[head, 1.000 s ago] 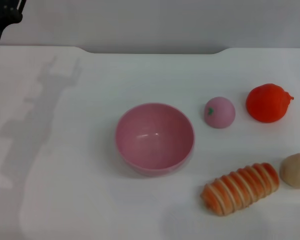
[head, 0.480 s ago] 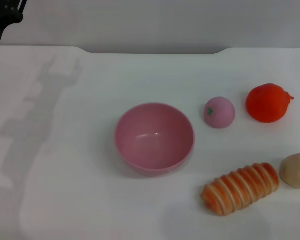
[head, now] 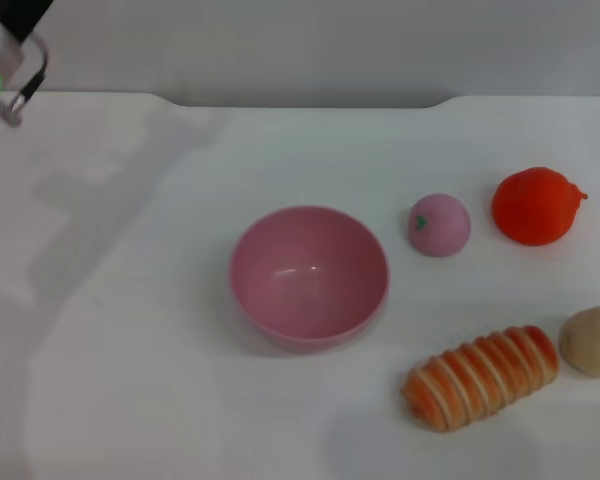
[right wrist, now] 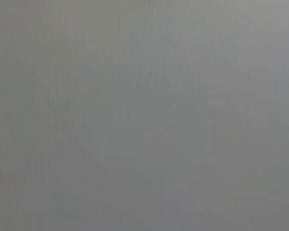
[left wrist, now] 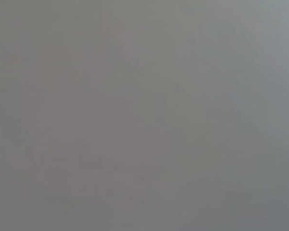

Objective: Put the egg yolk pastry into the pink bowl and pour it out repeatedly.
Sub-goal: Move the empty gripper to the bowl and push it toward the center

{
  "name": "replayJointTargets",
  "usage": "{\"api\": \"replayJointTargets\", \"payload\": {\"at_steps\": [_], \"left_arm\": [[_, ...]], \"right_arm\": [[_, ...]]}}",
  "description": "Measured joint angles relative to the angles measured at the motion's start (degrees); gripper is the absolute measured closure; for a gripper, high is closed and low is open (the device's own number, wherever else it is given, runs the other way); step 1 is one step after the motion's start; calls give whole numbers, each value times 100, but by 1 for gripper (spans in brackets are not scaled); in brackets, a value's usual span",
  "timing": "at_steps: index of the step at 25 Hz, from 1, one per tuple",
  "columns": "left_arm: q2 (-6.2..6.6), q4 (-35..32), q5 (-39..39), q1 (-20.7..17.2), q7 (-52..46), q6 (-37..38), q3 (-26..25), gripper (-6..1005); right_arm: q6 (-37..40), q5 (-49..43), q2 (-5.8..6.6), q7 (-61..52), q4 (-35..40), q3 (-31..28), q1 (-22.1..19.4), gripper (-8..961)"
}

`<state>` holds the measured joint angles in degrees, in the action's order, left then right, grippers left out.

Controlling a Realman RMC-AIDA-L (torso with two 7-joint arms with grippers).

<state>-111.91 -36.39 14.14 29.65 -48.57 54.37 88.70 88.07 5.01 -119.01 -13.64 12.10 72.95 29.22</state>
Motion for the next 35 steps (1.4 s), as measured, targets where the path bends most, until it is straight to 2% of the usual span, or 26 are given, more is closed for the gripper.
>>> {"api": "replayJointTargets", "payload": {"at_steps": [1, 2, 4, 7, 9, 12, 17, 21, 28, 31, 35], "left_arm": [[100, -240, 415, 27, -516, -155, -6, 333], [245, -549, 1134, 112, -1454, -268, -78, 332], [441, -927, 2446, 330, -2937, -123, -301, 329], [587, -1192, 4284, 743, -4809, 748, -950, 326], [602, -1256, 5663, 1131, -6014, 1636, -1576, 327], [463, -1342, 7215, 1542, -7089, 2629, -2317, 328], [369, -1652, 9115, 1817, -8497, 3226, -2332, 331], [251, -1875, 10286, 1897, -9189, 3628, -2363, 333], [190, -2015, 11429, 1765, -9955, 3552, -2393, 331], [95, -2031, 11762, 1755, -10195, 3406, -2393, 330], [-45, -2053, 11836, 1784, -10430, 3329, -2371, 328]], "right_arm": [[11, 0, -2, -6, -6, 0, -9, 265], [17, 0, -4, -12, -12, 0, -19, 265], [24, 0, -8, -56, -15, 0, -42, 265], [26, 0, -9, -131, -20, 0, -71, 265], [18, 0, -8, -155, -22, -2, -85, 265], [-10, 0, -5, -161, -24, -8, -96, 265], [-16, 0, 15, -163, -24, -9, -118, 265], [-23, 0, 23, -164, -24, -19, -125, 265], [-28, 0, 38, -163, -24, -42, -124, 265], [-42, 0, 40, -162, -24, -68, -137, 265], [-52, 0, 44, -164, -24, -75, -152, 265]]}}
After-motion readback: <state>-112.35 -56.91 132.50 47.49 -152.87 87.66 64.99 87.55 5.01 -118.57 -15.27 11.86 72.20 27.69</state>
